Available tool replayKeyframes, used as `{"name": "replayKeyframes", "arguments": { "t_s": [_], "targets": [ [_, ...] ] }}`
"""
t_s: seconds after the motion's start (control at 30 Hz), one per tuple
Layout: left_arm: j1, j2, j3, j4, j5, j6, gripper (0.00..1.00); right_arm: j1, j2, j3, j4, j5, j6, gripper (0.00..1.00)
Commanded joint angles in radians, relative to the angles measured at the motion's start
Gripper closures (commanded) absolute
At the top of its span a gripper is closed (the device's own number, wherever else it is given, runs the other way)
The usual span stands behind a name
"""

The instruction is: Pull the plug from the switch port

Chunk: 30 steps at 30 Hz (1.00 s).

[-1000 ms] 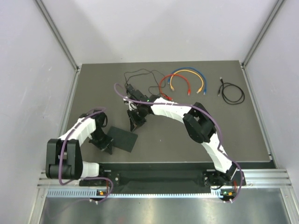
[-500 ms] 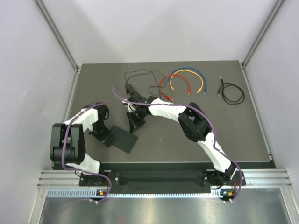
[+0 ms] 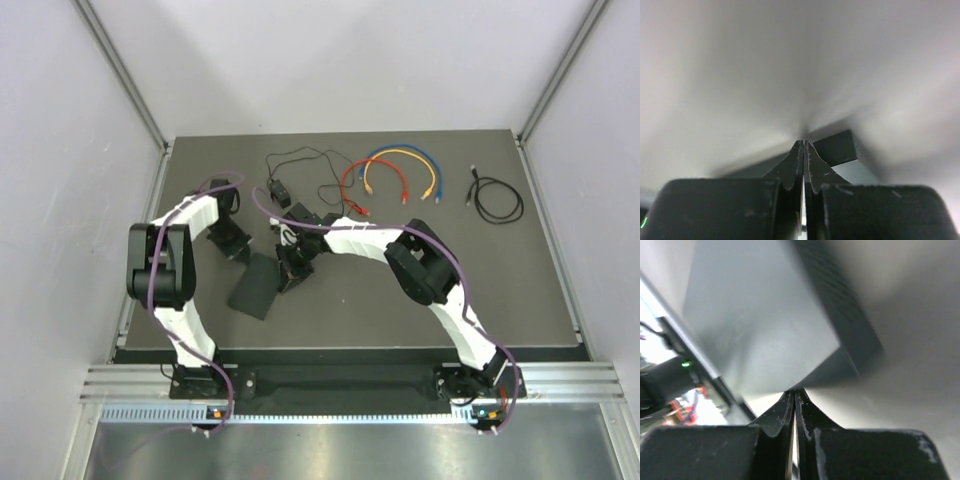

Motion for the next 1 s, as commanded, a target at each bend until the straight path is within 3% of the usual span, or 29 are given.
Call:
{"name": "replayKeyframes", "arguments": {
  "t_s": [0.0, 0.13, 0.4, 0.5, 0.63, 0.7, 0.87, 0.97],
  "targets": [
    [-0.041, 0.073, 0.108, 0.185, 0.259, 0.100, 1.00, 0.020, -0.075, 0.012, 0.204, -0.093, 0.117, 1.00],
    [-0.050, 0.116, 0.217, 0.142, 0.300, 0.175, 1.00, 0.005, -0.096, -0.005, 0.244, -0.061, 0.167, 1.00],
    [-0.045, 0.031, 0.409, -0.093, 0.009, 0.243, 1.00, -0.018, -0.165, -0.074, 0.190, -0.049, 0.138, 1.00],
    [-0.042, -0.082, 0.421, -0.194, -0.149, 0.159, 1.00, -0.020, -0.202, -0.116, 0.144, -0.017, 0.088, 1.00],
    [-0.030, -0.241, 0.300, -0.269, -0.169, 0.070, 1.00, -0.050, -0.227, -0.101, 0.035, 0.095, -0.024, 1.00],
    [-0.013, -0.323, 0.204, -0.336, -0.177, 0.015, 1.00, -0.078, -0.181, 0.002, -0.081, 0.147, -0.110, 1.00],
    [0.001, -0.457, -0.020, -0.398, -0.258, -0.096, 1.00, -0.107, -0.092, 0.137, -0.114, 0.181, -0.231, 0.99],
    [0.002, -0.477, -0.108, -0.389, -0.222, -0.130, 1.00, -0.119, -0.037, 0.217, -0.150, 0.191, -0.257, 0.99]
  ]
}}
